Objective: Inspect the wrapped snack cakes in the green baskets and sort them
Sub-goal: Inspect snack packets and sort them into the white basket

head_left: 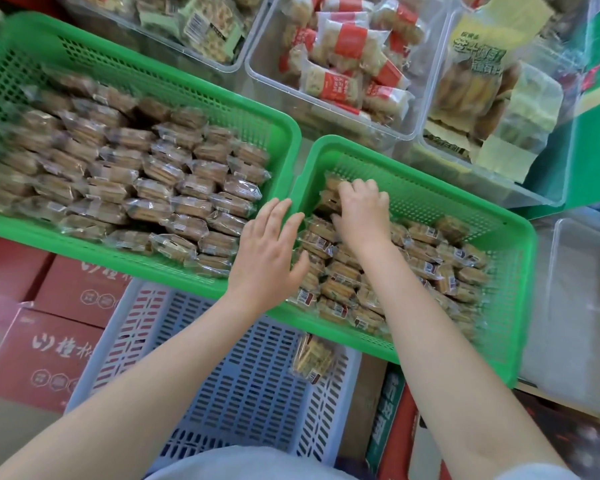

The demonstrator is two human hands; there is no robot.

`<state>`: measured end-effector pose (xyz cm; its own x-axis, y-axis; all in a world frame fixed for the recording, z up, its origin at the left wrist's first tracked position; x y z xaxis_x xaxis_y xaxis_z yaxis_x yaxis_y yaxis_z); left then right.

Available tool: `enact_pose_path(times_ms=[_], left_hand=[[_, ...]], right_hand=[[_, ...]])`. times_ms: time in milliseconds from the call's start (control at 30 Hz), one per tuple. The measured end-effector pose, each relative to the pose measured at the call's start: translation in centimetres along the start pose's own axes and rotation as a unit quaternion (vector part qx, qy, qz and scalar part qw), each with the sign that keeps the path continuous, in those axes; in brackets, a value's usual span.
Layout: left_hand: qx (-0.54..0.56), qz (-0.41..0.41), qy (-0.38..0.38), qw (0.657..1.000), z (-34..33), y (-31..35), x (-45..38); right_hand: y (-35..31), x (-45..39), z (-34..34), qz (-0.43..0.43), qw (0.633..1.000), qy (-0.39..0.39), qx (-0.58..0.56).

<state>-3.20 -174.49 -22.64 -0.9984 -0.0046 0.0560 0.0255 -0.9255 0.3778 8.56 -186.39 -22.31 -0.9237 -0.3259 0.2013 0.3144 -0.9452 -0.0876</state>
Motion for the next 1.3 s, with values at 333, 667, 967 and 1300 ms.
enact_pose_path(times_ms=[333, 667, 967, 1300], left_hand=[[-0.01, -0.001, 0.004, 1.0, -0.1, 0.2, 0.0], [-0.018, -0.002, -0.002, 1.0, -0.1, 0.2, 0.0], [0.217, 0.07, -0.001, 0.974, 2.7, -0.6, 0.4], [0.691, 0.198, -0.083, 0.691, 7.9, 3.0, 7.7]], right_hand=[[-0.2, -0.4, -0.4, 0.003, 1.0, -0.006, 0.002], [1.4, 1.8, 2.0, -0.025, 0.959, 0.063, -0.275], [3.4, 9.2, 5.6, -0.234, 0.694, 0.071, -0.677], [-0.9, 19.3, 6.8, -0.151, 0.533, 0.0, -0.832]])
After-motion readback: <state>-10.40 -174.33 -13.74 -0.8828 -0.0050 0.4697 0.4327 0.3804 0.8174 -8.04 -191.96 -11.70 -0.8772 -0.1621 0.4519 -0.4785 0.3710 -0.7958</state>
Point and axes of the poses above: each hand's wrist, its own x-axis away from the middle knuckle, its own z-axis out of the back of the hand, y = z × x, the point moved 8 cm from there along -x, towards the middle knuckle, and after that the axes turned 5 degrees about -x, right-handed, at the moved point
